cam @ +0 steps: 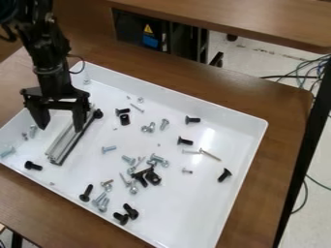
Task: Sweep into pile
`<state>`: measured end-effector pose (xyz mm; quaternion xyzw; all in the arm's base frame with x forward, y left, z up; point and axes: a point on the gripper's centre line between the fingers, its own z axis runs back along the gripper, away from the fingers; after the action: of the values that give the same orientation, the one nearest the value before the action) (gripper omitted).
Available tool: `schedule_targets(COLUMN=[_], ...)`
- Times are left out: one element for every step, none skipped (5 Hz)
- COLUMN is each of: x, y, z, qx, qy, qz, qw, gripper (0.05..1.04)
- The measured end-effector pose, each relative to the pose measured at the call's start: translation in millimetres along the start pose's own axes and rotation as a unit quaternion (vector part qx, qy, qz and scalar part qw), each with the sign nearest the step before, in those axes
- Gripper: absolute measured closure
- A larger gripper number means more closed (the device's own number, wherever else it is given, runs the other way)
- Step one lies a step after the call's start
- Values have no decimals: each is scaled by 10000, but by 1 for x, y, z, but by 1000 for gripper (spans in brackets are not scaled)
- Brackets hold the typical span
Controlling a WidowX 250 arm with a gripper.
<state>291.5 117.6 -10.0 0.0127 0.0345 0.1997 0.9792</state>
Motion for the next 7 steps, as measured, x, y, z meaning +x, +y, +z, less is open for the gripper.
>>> schedule_targets(x=[-1, -4, -1, 4, -3, -2, 11], y=[-3, -4, -1, -3, -6, -2, 17], z=[-8, -28, -36, -37, -34, -24, -9], qx=[-113, -64, 32, -36, -196, -511, -259], qy=[13, 217, 135, -30, -87, -112, -60], qz=[-138, -180, -263, -402, -641, -903, -800], qw=[9998, 9996, 9996, 9992, 9977, 9945, 9964], gripper=[85, 85, 142, 444, 705, 720, 720])
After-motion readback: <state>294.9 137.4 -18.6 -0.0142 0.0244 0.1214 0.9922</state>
